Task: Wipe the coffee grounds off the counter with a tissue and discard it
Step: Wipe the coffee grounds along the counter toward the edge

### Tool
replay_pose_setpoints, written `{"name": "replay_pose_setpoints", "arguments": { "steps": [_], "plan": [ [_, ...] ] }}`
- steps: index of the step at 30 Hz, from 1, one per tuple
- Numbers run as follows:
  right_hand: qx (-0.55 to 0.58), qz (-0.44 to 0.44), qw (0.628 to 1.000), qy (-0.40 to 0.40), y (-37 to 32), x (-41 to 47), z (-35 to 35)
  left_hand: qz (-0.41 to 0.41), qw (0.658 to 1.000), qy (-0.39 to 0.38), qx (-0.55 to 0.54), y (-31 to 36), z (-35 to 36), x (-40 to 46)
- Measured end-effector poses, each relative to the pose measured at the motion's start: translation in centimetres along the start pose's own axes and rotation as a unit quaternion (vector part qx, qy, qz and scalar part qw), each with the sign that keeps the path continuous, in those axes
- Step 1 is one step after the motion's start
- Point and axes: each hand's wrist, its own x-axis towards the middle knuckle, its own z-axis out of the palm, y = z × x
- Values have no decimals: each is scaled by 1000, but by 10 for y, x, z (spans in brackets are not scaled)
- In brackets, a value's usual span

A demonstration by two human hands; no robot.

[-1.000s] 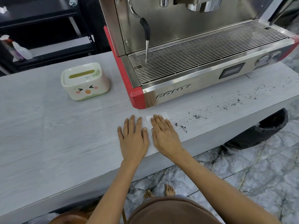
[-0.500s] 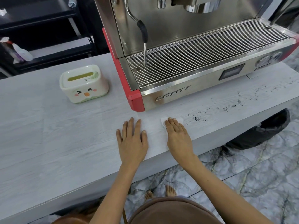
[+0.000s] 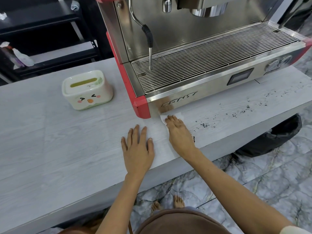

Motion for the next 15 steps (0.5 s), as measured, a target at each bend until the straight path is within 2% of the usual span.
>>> {"name": "replay_pose_setpoints", "arguments": {
  "steps": [8, 15],
  "plan": [
    [-20, 4, 1000, -4, 8, -19, -10, 2, 1000, 1, 4, 0, -1, 0],
    [46, 23, 998, -28, 19, -29, -22, 3, 1000, 0, 4, -1, -1, 0]
  ]
}}
